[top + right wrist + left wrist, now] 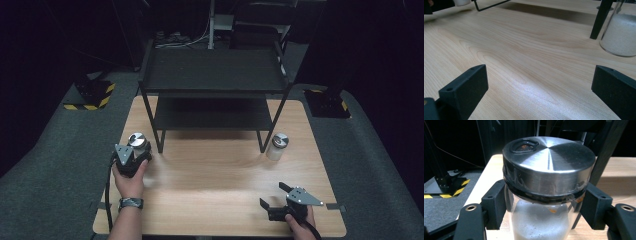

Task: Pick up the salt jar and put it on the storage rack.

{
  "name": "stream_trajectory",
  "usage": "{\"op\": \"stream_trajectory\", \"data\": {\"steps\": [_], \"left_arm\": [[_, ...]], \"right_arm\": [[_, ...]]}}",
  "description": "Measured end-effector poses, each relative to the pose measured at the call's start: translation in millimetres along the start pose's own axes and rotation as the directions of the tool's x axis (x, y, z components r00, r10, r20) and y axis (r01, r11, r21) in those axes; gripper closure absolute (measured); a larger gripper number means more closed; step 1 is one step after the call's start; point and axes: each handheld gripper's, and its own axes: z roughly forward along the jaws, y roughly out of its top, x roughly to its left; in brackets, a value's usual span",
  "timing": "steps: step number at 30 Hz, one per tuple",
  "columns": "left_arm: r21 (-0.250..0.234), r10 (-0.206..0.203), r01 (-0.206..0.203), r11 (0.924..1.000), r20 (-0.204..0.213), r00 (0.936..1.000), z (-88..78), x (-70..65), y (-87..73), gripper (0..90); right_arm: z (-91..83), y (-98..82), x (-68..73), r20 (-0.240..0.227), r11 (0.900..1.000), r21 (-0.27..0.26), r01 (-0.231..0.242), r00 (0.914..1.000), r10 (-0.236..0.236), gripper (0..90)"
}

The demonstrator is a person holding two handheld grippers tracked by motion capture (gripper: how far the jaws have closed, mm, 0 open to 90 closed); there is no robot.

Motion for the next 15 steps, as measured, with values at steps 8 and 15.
{"op": "stream_trajectory", "data": {"steps": [8,15], "left_arm": [[-0.009,0.026,-0.026,0.9996,0.008,0.9996,-20.4,-9.4,6.9,31.2],[-0.019,0.038,-0.037,0.9991,0.037,0.9986,-41.4,-24.0,11.2,31.2]], "right_arm": [[0.1,0.1,-1.3,-0.007,1.000,0.001,0.000,1.0000,0.000,0.5],[-0.6,-1.2,-0.6,-0.005,1.000,-0.007,0.004,1.0000,-0.004,0.4]]}}
